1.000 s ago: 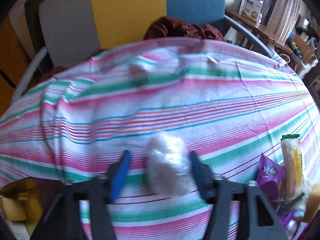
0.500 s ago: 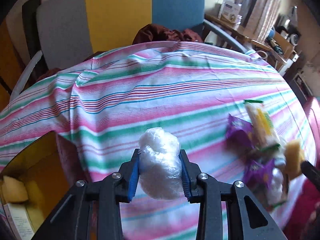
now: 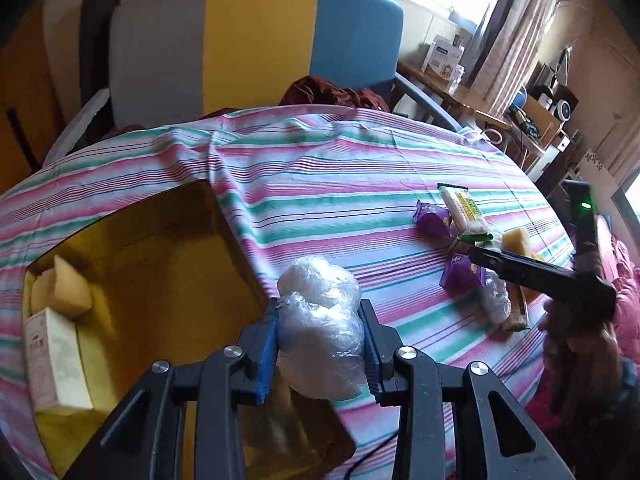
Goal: Organize objects
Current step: 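Carry the bundle into the tray with the left gripper while the right gripper grasps a purple packet, then carry the purple packet into the gold tray and release it with the right gripper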
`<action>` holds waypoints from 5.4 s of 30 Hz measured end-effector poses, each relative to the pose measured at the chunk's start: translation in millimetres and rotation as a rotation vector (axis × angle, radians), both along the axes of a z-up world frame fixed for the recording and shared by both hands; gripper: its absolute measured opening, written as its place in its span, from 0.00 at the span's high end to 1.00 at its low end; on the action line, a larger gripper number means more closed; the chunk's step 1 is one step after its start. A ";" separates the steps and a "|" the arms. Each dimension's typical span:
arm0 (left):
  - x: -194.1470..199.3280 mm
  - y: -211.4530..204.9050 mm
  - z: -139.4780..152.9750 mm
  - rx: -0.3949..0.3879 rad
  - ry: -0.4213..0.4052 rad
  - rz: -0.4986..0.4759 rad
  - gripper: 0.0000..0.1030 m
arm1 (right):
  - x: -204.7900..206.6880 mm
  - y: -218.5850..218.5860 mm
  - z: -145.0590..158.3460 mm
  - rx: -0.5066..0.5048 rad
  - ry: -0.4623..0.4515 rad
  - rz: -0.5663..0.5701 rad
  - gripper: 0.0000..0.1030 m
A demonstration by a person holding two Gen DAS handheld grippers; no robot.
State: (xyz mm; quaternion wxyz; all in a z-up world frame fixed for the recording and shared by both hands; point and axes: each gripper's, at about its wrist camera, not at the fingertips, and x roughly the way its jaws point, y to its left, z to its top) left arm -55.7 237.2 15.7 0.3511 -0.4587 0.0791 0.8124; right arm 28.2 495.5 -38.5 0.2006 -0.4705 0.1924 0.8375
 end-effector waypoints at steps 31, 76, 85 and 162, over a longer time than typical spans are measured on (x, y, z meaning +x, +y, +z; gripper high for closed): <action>16.0 -180.1 -12.3 0.112 -0.059 0.358 0.64 | -24.3 -30.9 -12.4 -0.357 0.052 0.228 0.28; 23.8 -229.7 -44.3 -0.010 -0.084 0.387 0.64 | -48.9 -89.8 -40.5 0.126 -0.172 0.489 0.67; 3.2 -218.5 -55.7 -0.121 -0.019 0.405 0.60 | -49.1 -88.2 -42.1 0.132 -0.171 0.495 0.67; 21.8 -297.2 -39.4 -0.117 0.123 0.671 0.30 | -62.9 -362.4 -2.5 -0.187 -0.008 0.793 0.57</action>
